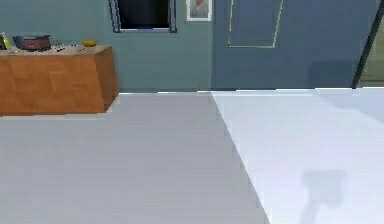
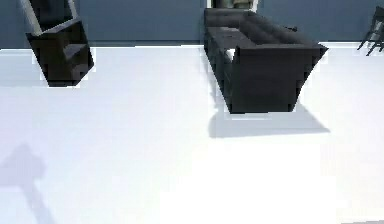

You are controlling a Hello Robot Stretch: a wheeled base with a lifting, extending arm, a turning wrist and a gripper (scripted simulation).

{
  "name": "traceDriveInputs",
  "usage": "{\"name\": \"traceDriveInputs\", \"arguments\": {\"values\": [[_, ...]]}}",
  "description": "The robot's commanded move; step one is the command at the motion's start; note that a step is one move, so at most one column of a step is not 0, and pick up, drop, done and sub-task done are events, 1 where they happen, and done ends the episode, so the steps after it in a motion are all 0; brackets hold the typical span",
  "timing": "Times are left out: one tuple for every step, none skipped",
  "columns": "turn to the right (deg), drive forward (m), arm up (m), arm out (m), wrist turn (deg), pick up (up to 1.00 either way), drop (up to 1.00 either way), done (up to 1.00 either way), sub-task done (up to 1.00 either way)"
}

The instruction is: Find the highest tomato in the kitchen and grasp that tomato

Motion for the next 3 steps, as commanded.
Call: {"name": "traceDriveInputs", "arguments": {"values": [[-15.0, 0.00, 0.00, 0.00, 0.0, 0.00, 0.00, 0.00, 0.00], [0.0, 0.15, 0.00, 0.00, 0.0, 0.00, 0.00, 0.00, 0.00], [-33.0, 0.00, 0.00, 0.00, 0.0, 0.00, 0.00, 0.00, 0.00]]}}
